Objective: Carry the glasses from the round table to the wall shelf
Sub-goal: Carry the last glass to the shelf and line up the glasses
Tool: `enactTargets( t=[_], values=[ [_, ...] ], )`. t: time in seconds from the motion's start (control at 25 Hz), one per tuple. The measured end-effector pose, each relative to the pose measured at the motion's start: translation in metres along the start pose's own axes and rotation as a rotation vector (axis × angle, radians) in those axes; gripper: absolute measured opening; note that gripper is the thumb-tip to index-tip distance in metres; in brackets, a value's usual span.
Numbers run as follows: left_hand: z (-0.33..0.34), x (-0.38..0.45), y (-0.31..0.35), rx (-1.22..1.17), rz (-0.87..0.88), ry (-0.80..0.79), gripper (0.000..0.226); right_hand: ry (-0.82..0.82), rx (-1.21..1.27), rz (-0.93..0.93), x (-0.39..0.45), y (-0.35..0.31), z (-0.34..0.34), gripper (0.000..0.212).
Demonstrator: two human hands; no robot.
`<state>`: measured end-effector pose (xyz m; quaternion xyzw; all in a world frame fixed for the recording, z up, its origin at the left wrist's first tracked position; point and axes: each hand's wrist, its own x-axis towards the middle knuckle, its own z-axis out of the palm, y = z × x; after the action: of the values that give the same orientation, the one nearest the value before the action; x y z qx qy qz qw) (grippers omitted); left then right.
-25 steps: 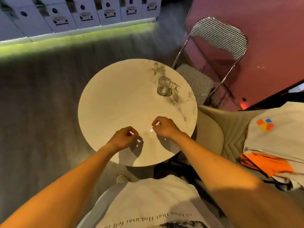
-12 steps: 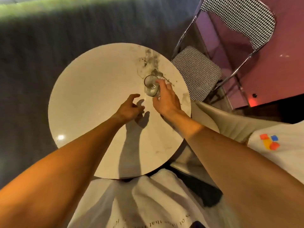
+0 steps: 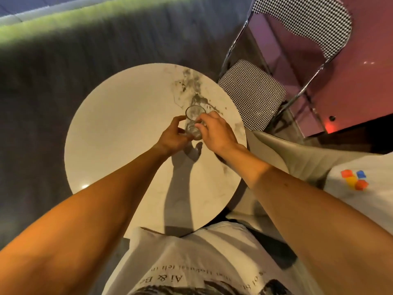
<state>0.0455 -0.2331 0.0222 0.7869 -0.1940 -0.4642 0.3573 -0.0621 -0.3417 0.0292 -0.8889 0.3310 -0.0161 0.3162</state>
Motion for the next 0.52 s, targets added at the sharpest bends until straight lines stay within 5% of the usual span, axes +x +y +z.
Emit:
enactTargets(
  t=[0.28, 0.52],
  values=[
    [0.003, -0.048, 0.007, 0.015, 0.271, -0.214, 0.065, 0.300, 0.072, 0.205, -0.095, -0.040, -0.016, 0.022],
    [0.070, -0.126, -0.007, 0.173, 0.412, -0.526, 0.060, 0.501, 0.132, 0.498, -0.241, -0.043, -0.001, 0.022]
  ],
)
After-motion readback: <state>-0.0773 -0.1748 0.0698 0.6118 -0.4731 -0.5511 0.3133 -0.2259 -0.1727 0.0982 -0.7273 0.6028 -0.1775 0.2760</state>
